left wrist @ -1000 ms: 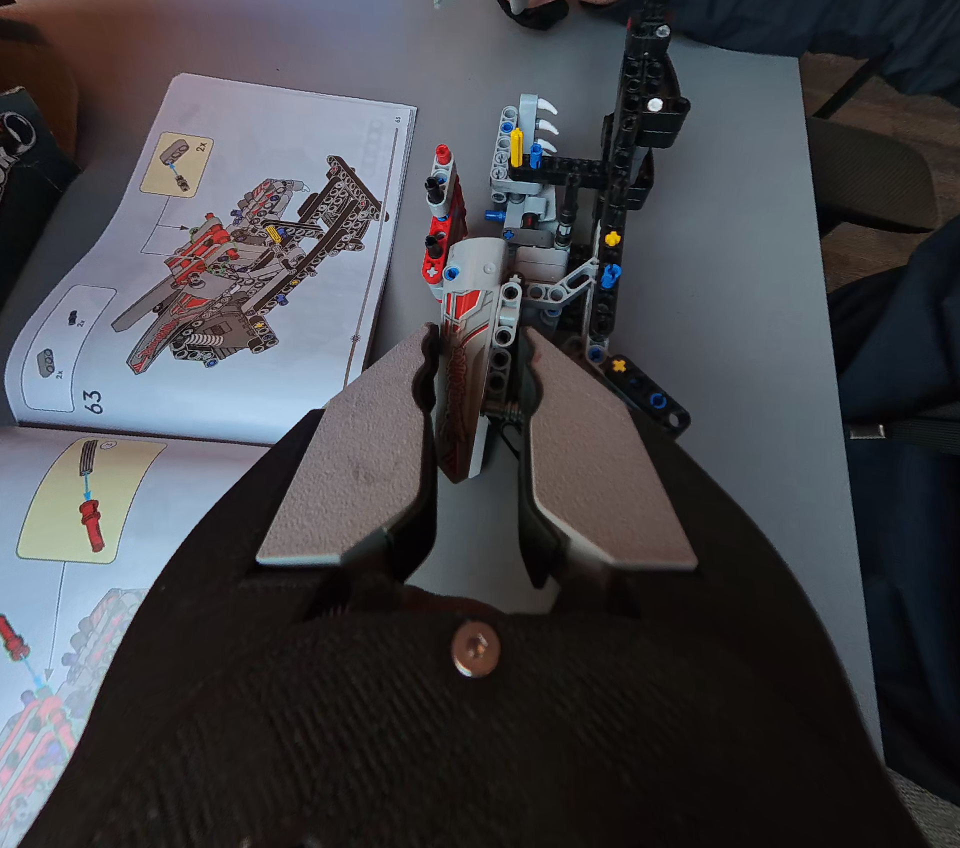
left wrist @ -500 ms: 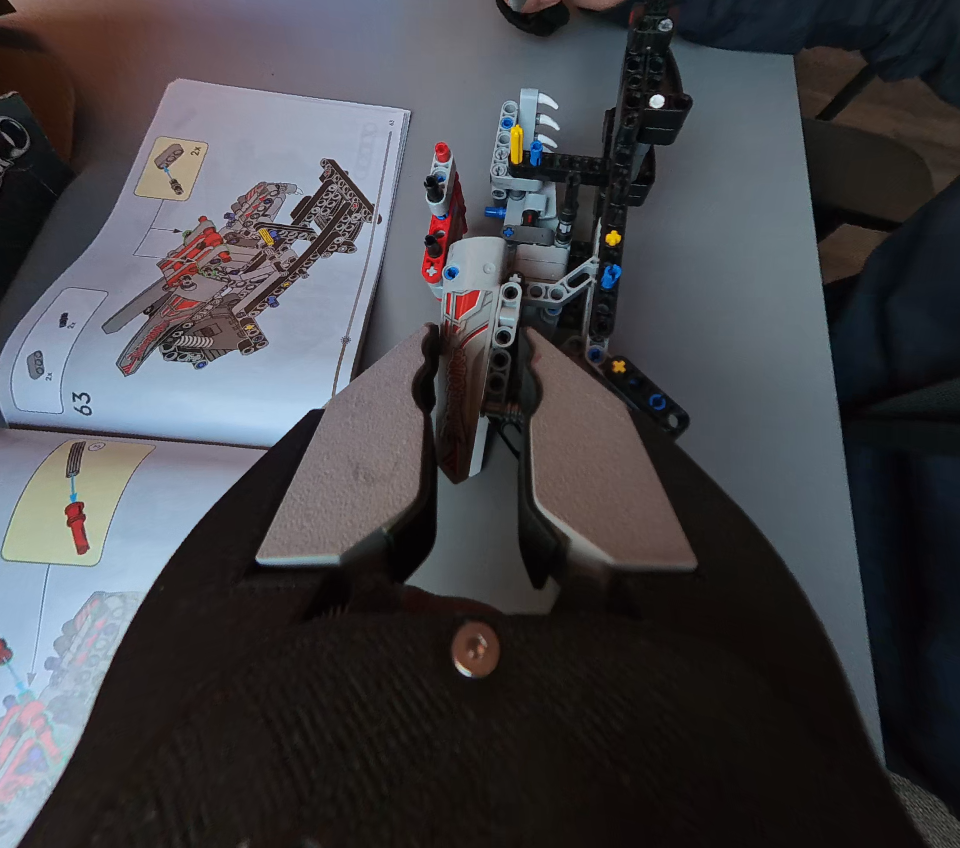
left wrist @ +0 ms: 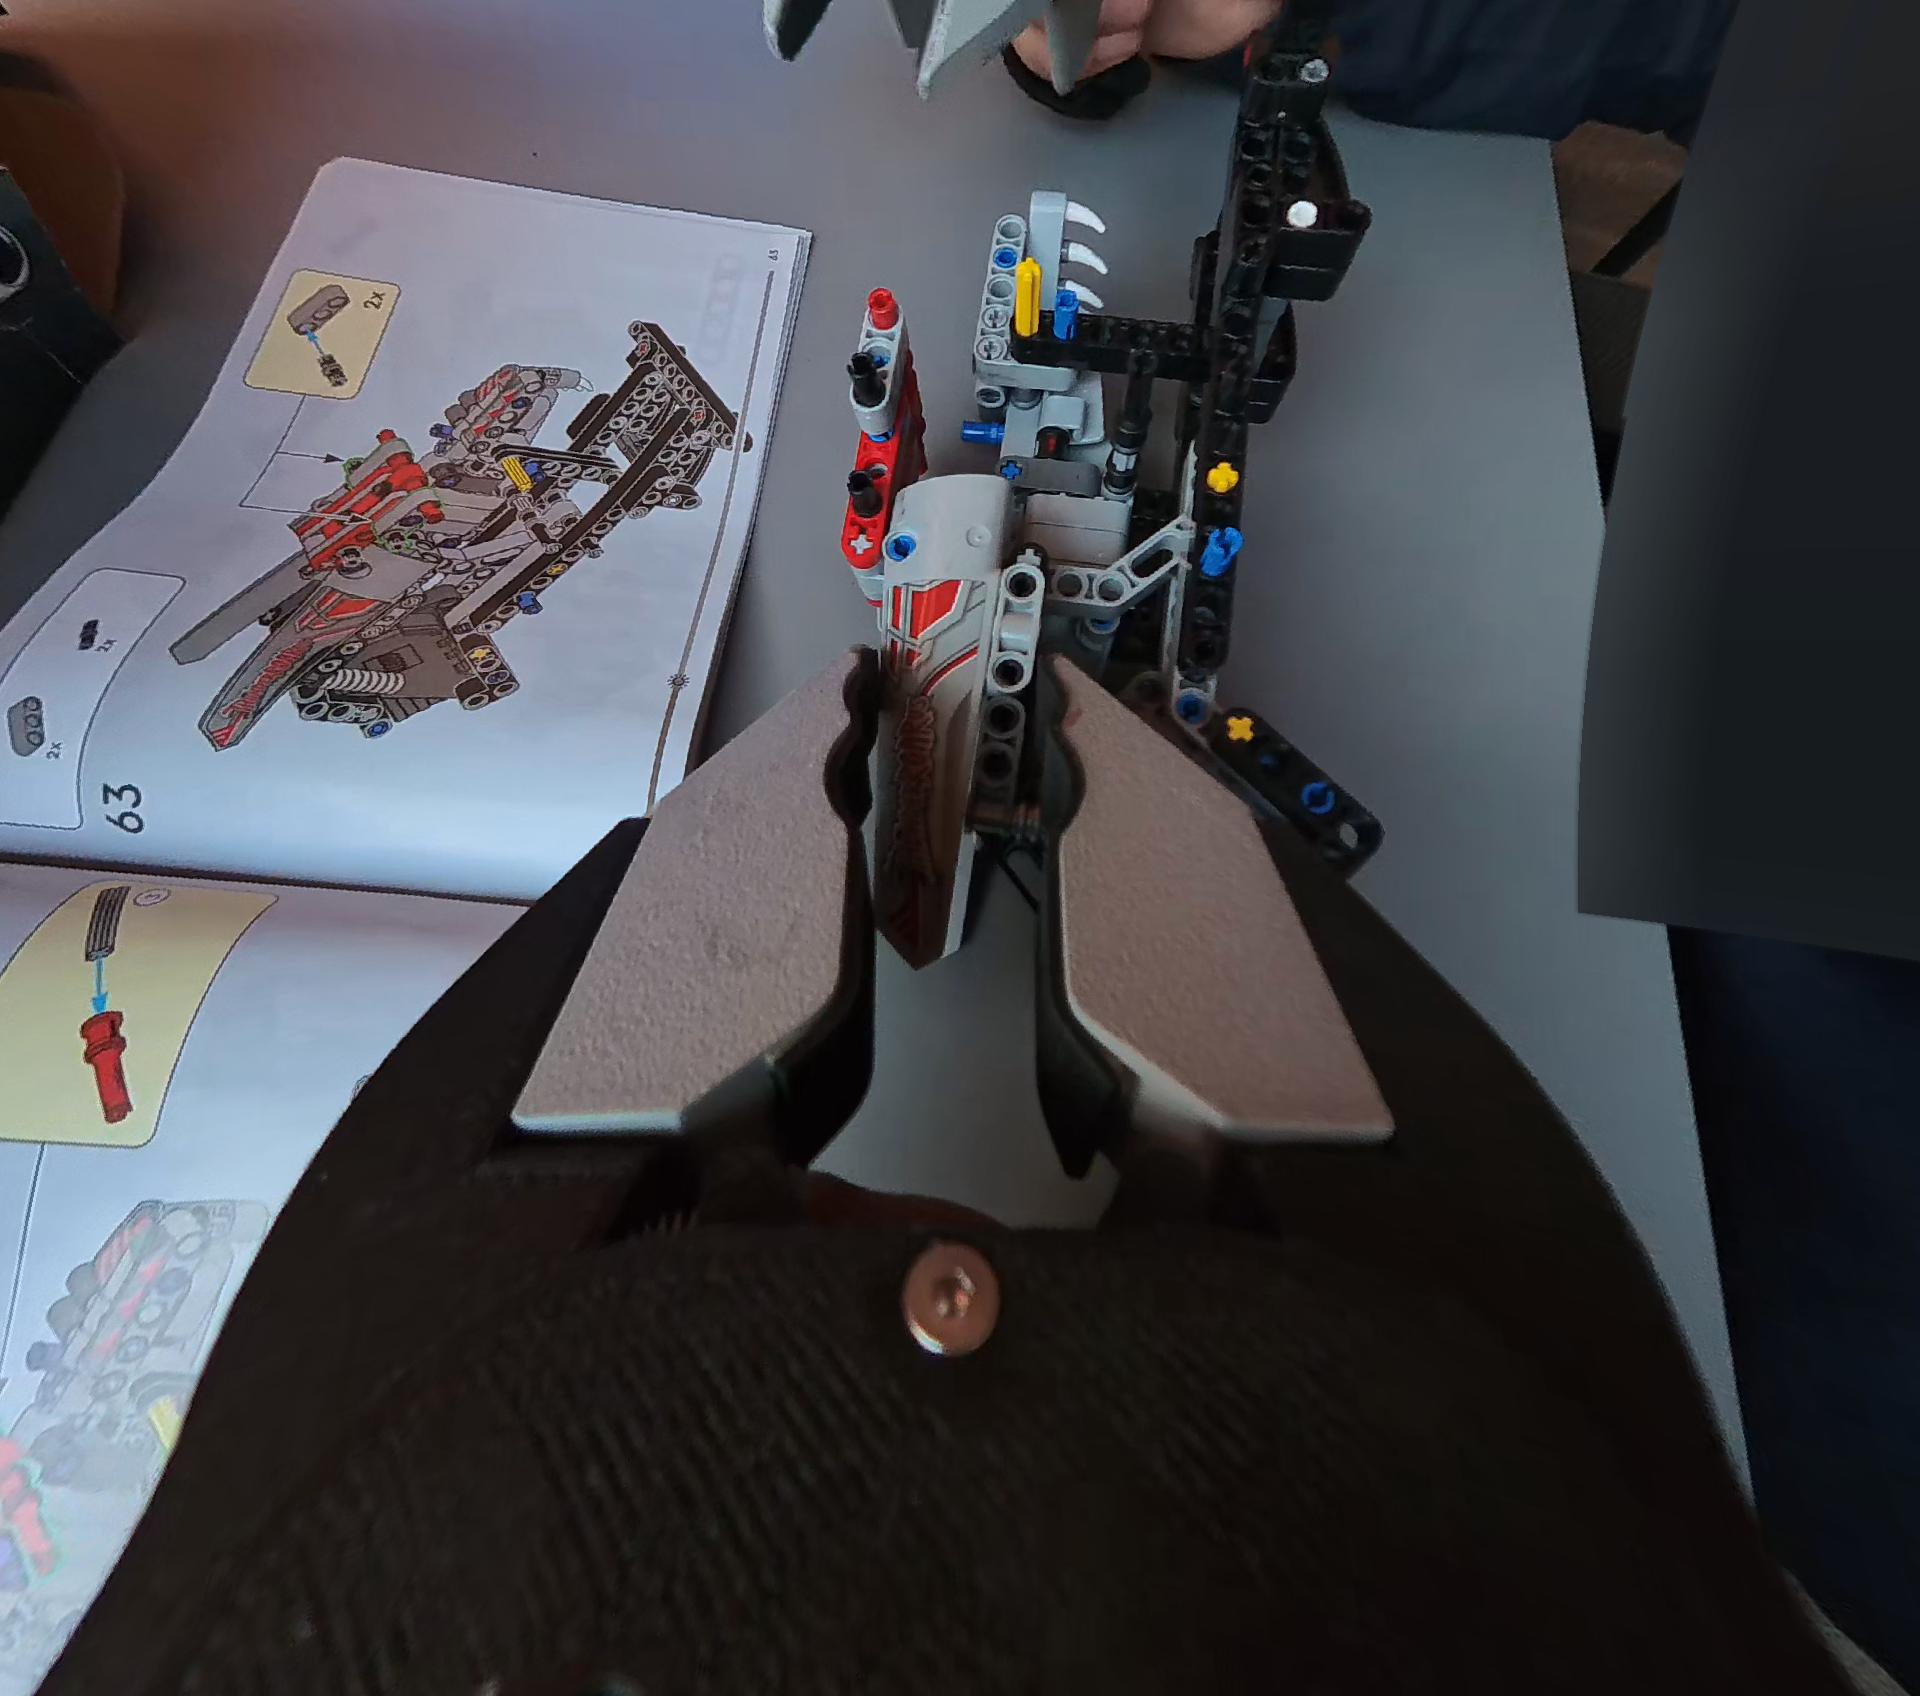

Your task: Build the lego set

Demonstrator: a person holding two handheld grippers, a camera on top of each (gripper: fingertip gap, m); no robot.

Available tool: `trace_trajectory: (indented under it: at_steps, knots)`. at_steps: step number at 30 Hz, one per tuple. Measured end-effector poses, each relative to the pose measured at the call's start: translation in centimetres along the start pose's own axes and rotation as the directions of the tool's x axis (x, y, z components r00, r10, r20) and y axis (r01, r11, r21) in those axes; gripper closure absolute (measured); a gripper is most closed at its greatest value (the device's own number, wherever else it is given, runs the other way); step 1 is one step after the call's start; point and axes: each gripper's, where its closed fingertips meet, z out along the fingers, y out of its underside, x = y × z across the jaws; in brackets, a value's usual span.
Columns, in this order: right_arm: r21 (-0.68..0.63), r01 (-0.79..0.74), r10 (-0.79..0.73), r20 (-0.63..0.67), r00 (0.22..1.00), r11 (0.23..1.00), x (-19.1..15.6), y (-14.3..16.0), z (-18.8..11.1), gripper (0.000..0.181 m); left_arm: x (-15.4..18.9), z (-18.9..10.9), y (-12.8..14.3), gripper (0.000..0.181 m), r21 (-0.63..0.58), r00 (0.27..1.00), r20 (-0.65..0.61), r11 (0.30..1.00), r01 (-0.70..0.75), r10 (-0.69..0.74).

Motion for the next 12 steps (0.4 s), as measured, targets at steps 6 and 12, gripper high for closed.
trace_trajectory:
  at_steps: [6,12]
  knots:
    - [-0.046,0.011,-0.011,0.002,1.000,0.999,0.0,0.8,0.3,0.159,0.0,0.0,0.0,0.155,0.003,1.000,-0.003,1.000,0.004,-0.004]
    - [-0.107,0.036,-0.035,0.008,0.999,0.994,-0.2,1.9,0.8,0.157,0.1,0.1,-0.1,0.155,0.010,1.000,-0.008,1.000,0.005,-0.005]
